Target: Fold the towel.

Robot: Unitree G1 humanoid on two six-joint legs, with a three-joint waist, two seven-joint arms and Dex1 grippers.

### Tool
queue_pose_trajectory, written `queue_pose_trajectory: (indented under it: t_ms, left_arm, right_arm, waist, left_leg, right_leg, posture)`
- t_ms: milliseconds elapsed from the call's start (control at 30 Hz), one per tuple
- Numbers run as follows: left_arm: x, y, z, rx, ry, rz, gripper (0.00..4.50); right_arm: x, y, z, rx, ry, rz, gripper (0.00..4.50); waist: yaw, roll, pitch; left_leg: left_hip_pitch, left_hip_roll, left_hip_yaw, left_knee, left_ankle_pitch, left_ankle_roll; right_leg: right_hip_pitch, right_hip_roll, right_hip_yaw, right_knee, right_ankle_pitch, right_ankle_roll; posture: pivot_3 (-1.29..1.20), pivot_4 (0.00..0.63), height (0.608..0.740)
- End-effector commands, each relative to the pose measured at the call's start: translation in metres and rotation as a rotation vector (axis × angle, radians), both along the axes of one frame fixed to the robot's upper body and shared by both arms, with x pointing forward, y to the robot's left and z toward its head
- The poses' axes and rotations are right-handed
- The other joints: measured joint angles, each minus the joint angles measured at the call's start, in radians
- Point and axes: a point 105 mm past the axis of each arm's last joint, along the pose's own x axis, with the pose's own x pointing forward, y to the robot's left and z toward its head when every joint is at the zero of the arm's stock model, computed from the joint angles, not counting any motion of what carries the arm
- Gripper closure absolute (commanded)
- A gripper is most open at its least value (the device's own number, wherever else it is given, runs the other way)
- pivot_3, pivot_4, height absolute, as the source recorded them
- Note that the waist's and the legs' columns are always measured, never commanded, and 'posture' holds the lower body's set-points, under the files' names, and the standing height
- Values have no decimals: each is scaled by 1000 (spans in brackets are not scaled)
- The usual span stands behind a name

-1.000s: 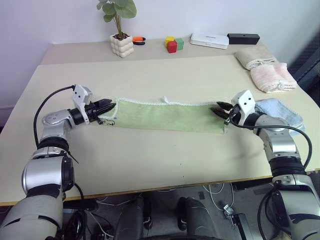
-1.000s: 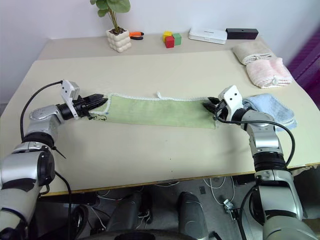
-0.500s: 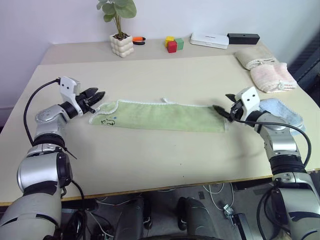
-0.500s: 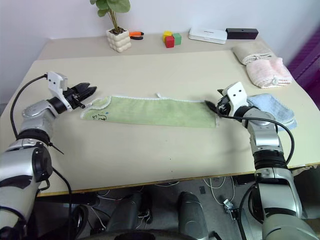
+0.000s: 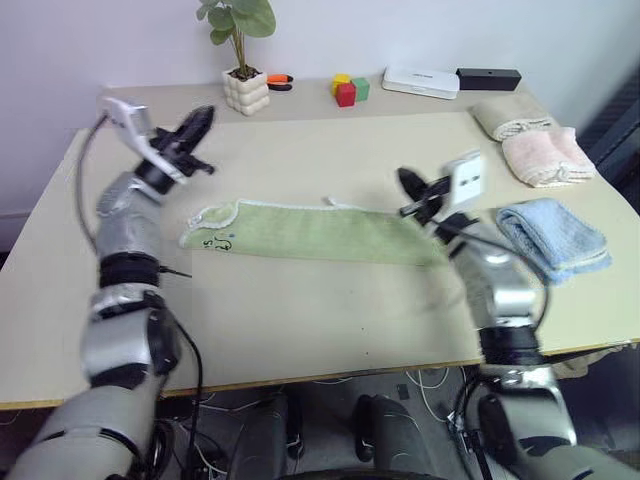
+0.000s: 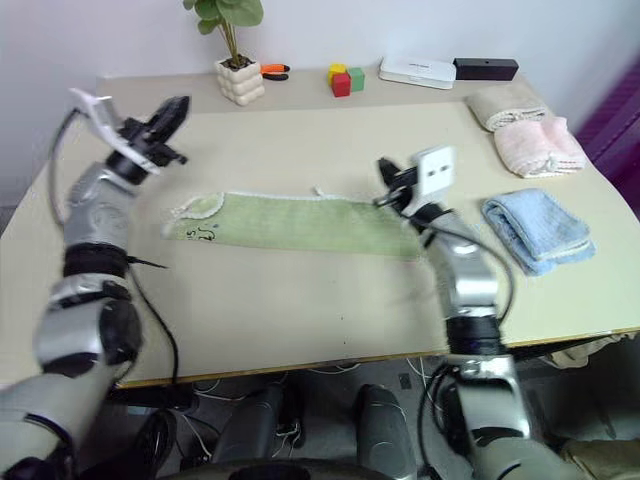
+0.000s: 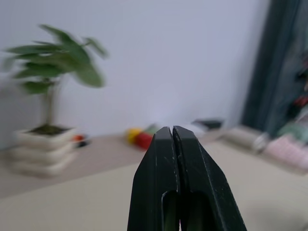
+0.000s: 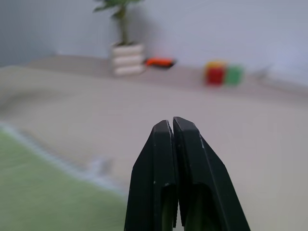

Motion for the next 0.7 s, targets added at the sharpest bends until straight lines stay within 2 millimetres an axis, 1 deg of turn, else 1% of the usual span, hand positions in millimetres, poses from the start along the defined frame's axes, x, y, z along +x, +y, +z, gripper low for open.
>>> queue_pose_trajectory:
  t_ms: [33, 100, 167, 233, 267, 300, 400, 467, 500, 600, 667, 700]
  left_arm:
    - [-10, -33, -6, -110, 57, -41, 4500]
    - [-15, -53, -30, -134, 130, -50, 4500]
    - [-22, -71, -55, -149, 204, -78, 4500]
    - [-25, -81, -74, -137, 246, -70, 4500]
    - [-24, -84, -82, -145, 279, -57, 4500]
    - [-22, -83, -89, -114, 285, -20, 4500]
    - [-12, -68, -104, -17, 303, 96, 4500]
    - [-2, -46, -115, -15, 370, 199, 4500]
    - [1, -36, -118, 0, 380, 244, 4500]
    - [8, -6, -123, -27, 434, 355, 4500]
    - [10, 8, -131, -36, 490, 402, 4500]
    - [10, 14, -130, -21, 480, 421, 4500]
  right_arm:
    - [5, -10, 2, 40, -3, -116, 4429]
    - [5, -4, -10, 5, 12, -130, 4429]
    - [5, 2, -17, 13, 27, -127, 4429]
    - [4, 4, -22, 7, 41, -134, 4429]
    - [4, 5, -25, 6, 47, -134, 4429]
    - [4, 5, -28, -12, 51, -134, 4429]
    - [5, -3, -39, -2, 91, -166, 4429]
    - [7, -16, -51, 2, 135, -221, 4429]
    - [7, -22, -55, 0, 151, -238, 4429]
    - [8, -35, -65, -5, 191, -275, 4429]
    - [10, -46, -68, -11, 202, -315, 4429]
    - [10, -50, -68, -5, 204, -330, 4429]
  waist:
    - [-2, 0, 0]
    - [-4, 0, 0]
    - [-6, 0, 0]
    - [-7, 0, 0]
    - [-7, 0, 0]
    - [-7, 0, 0]
    - [-6, 0, 0]
    - [-5, 0, 0]
    - [-4, 0, 0]
    - [-3, 0, 0]
    - [-2, -1, -1]
    - [-2, -1, -1]
  left_leg:
    - [0, 0, 0, 0, 0, 0]
    - [1, 0, 0, 0, 0, 1]
    - [3, 0, 0, -1, 0, 0]
    - [3, 0, 1, -1, 0, -1]
    - [3, 0, 0, -1, 0, -1]
    - [3, 1, 0, -1, 1, -1]
    - [3, 1, 0, -1, 0, -1]
    - [3, 2, -1, -1, -1, 0]
    - [3, 2, -1, -1, -1, 0]
    - [3, 2, -1, -1, 0, 0]
    - [3, 2, -1, -1, 0, 0]
    - [3, 2, -1, -1, 0, 0]
  right_leg:
    - [0, 0, 1, -1, 0, 1]
    - [1, 0, 1, -1, 1, 1]
    - [1, 0, 1, -2, 1, 1]
    - [1, 2, 1, -2, 1, 1]
    - [1, 2, 1, -1, 1, 1]
    - [1, 3, 1, -1, 1, 1]
    - [1, 3, 1, -1, 1, 0]
    - [1, 3, 1, -1, 1, 0]
    - [1, 3, 1, -1, 1, 0]
    - [1, 2, 1, -2, 1, 0]
    - [1, 2, 1, -2, 1, 0]
    - [2, 2, 1, -2, 1, 0]
  posture:
    - [0, 150, 740]
    - [0, 150, 740]
    - [0, 150, 740]
    - [0, 150, 740]
    - [0, 150, 740]
    - [0, 150, 740]
    - [0, 150, 740]
    - [0, 150, 740]
    - [0, 150, 740]
    - [0, 150, 740]
    - [0, 150, 740]
    - [0, 150, 740]
